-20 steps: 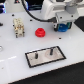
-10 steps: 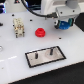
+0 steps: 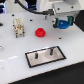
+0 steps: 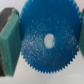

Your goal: Insert the blue gear onto the right peg, followed by the red gear

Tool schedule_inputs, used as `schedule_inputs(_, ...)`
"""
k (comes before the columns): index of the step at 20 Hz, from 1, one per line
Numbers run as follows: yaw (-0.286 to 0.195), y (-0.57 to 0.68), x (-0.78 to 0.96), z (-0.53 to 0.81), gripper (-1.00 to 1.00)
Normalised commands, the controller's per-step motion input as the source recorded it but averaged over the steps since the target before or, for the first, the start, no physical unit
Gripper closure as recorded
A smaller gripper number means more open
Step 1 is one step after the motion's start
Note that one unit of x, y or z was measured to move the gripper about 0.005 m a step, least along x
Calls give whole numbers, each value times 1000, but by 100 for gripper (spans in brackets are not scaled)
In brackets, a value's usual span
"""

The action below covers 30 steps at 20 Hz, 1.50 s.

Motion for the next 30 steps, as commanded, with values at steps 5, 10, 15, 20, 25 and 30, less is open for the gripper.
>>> schedule_inputs(5, 0, -296, 754, 482, 100)
schedule_inputs(10, 0, -217, 807, 486, 100)
schedule_inputs(15, 0, -316, 788, 323, 100)
schedule_inputs(20, 0, -338, 775, 120, 100)
schedule_inputs(25, 0, -301, 753, 12, 100)
schedule_inputs(30, 0, -193, 513, -2, 100)
